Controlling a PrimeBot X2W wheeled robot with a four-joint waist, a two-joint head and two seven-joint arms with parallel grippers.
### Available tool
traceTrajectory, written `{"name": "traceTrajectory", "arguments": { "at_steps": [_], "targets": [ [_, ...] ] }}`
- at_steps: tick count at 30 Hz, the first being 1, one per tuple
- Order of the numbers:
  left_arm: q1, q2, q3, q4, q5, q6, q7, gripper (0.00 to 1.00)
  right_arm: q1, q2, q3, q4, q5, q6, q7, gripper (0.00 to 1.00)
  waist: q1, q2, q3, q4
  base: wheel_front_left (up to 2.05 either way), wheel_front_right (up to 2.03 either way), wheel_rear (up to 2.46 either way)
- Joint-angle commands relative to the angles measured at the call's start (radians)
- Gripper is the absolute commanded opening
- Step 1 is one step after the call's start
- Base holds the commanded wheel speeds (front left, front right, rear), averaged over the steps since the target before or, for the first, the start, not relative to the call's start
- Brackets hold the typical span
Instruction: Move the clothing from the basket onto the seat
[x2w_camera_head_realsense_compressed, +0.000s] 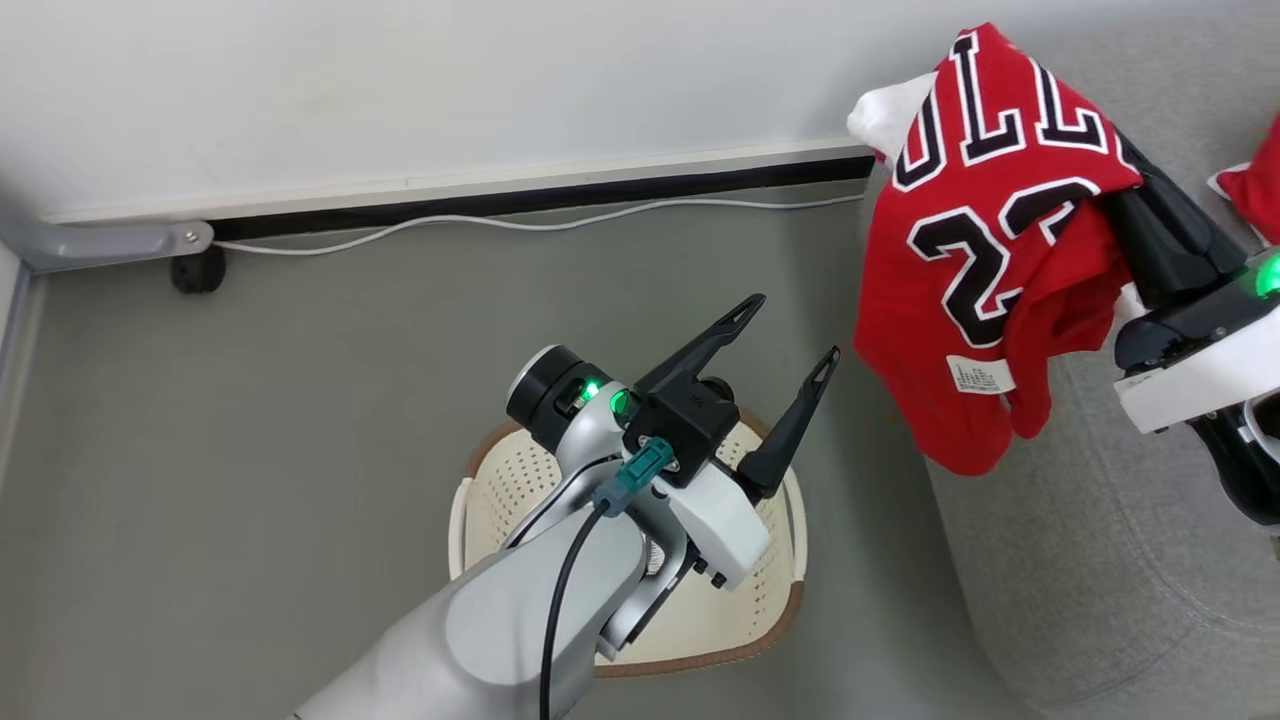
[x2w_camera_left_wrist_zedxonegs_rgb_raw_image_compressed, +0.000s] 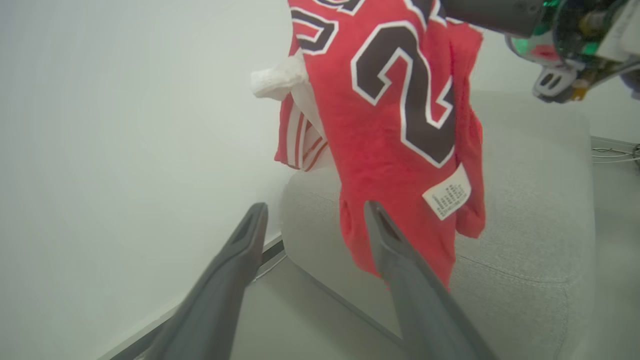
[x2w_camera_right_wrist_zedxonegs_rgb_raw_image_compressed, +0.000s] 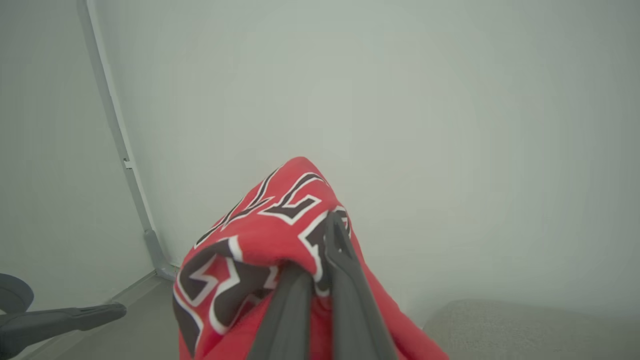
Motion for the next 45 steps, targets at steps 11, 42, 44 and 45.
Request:
{"name": "traceTrajectory", "arguments": {
  "at_steps": [11, 42, 44, 45],
  "targets": [
    [0.022, 0.021, 0.073, 0.009, -0.005, -0.082, -0.006, 1.0, 0.071, 0.018, -0.095, -0.012, -0.028, 0.003, -0.006, 0.0, 0.0001, 0.0, -0.076, -0.249, 0.0, 0.0, 0.0],
    [0.02, -0.001, 0.089, 0.076, 0.056, -0.193, -0.006, 1.0, 0.272, 0.026, -0.436, -0.06, -0.079, 0.003, -0.006, 0.0, 0.0001, 0.0, -0.01, -0.53, 0.0, 0.0, 0.0],
    [0.013, -0.001, 0.077, 0.07, 0.057, -0.189, -0.006, 1.0, 0.25, 0.033, -0.465, -0.038, -0.101, 0.003, -0.006, 0.0, 0.0001, 0.0, 0.013, -0.532, 0.0, 0.0, 0.0],
    [0.009, -0.001, 0.069, 0.071, 0.055, -0.186, -0.006, 1.0, 0.234, 0.036, -0.479, -0.028, -0.112, 0.003, -0.006, 0.0, 0.0001, 0.0, 0.026, -0.533, 0.0, 0.0, 0.0]
  ]
}}
